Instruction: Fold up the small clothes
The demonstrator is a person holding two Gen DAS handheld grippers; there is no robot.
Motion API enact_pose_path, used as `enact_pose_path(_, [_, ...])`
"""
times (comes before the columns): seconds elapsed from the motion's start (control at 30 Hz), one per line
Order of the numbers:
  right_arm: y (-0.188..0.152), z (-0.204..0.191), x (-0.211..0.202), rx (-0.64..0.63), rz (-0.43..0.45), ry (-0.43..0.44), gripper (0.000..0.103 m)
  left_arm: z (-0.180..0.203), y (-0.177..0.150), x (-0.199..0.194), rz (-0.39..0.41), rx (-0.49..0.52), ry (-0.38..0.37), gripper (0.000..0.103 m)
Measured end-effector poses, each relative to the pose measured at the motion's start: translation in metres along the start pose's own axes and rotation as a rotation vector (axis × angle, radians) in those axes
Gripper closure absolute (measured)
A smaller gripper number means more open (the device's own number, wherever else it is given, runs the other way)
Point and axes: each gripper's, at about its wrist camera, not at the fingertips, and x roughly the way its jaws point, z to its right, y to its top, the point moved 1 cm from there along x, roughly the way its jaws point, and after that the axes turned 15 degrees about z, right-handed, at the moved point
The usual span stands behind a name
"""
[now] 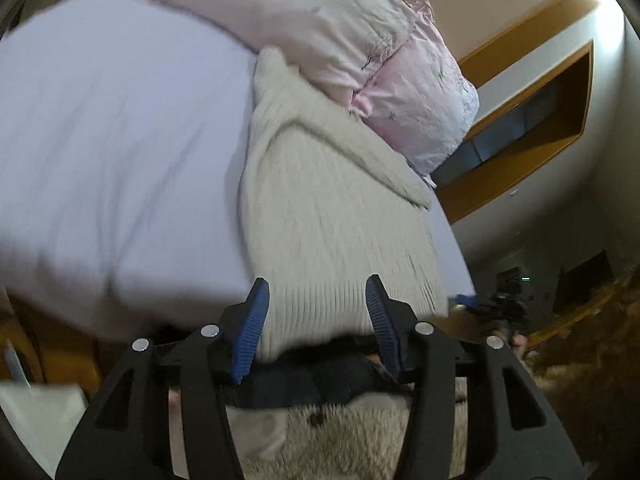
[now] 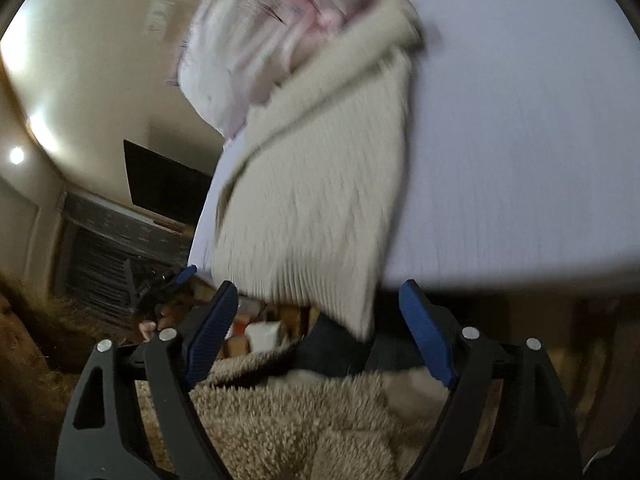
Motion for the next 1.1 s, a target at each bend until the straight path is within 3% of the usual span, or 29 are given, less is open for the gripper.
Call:
enact_pose_path(0.13, [-0.015,0.031,0.021,0.169,-0.02,0.05,0.035,-0.014,-0.027,0.003,-0.037,-0.036,-0.003,0.047])
enact_pose_path(0.37, [-0.028,0.033,0.053,0.237,-0.043,0.185,0.051,-0.034,-0.045,0.045,-0.058,-0.15,-0.037,0.047])
enact_pose_path(0.43, [-0.028,0.032,0.057,0.246,-0.037,0.202,0.063,-0.034,-0.046,0.05,-0.048,-0.163,-0.05,0.048])
enact_pose_path(0.47, [-0.027,0.033,0.058,0.25,-0.036,0.21,0.07,-0.034,-0.045,0.053,-0.038,-0.181,-0.067,0.05])
enact_pose_path(0.5, [-0.028,0.031,0.061,0.248,-0.036,0.218,0.086,-0.035,-0.046,0.054,-0.031,-0.198,-0.079,0.061])
enact_pose_path(0.53, [-0.029,0.03,0.061,0.237,-0.034,0.217,0.095,-0.037,-0.046,0.055,-0.02,-0.231,-0.097,0.078])
enact_pose_path(0.6, [-0.029,0.023,0.06,0.202,-0.026,0.199,0.096,-0.04,-0.047,0.052,0.007,-0.298,-0.128,0.095])
enact_pose_path(0.7, [-0.016,-0.004,0.048,0.116,0.007,0.199,0.096,-0.028,-0.041,0.045,0.041,-0.314,-0.144,0.096])
enact_pose_path(0.8, [0.014,-0.036,0.032,0.018,0.079,0.204,0.097,0.0,-0.009,0.039,0.086,-0.243,-0.174,0.096])
enact_pose_path(0.93, [0.095,-0.097,0.018,-0.14,0.245,0.21,0.097,0.041,0.078,0.054,0.206,-0.086,-0.186,0.096])
enact_pose_path(1.0, [0.146,-0.121,0.021,-0.193,0.367,0.213,0.097,0.051,0.121,0.076,0.285,-0.07,-0.183,0.096])
enact_pose_path(1.1, [0.204,-0.128,0.042,-0.2,0.498,0.162,0.097,0.056,0.185,0.134,0.39,-0.054,-0.081,0.096])
